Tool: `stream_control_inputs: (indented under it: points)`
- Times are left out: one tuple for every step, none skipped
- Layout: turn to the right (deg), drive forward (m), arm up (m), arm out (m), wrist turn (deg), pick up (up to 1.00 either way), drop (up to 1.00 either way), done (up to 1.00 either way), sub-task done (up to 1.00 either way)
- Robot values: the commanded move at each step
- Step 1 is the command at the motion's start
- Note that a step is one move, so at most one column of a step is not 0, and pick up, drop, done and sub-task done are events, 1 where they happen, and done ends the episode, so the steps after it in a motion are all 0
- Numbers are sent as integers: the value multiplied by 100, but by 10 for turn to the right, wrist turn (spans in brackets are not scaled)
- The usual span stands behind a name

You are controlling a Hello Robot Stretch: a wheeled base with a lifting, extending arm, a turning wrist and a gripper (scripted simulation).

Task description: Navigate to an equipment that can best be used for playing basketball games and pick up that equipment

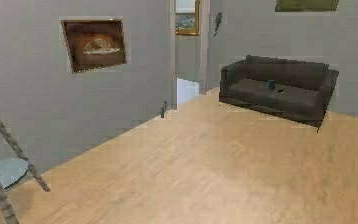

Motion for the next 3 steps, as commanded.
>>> stream_control_inputs:
  points:
    - [360,0,0,0,0,0,0,0,0]
    - [0,100,0,0,0,0,0,0,0]
    - [30,0,0,0,0,0,0,0,0]
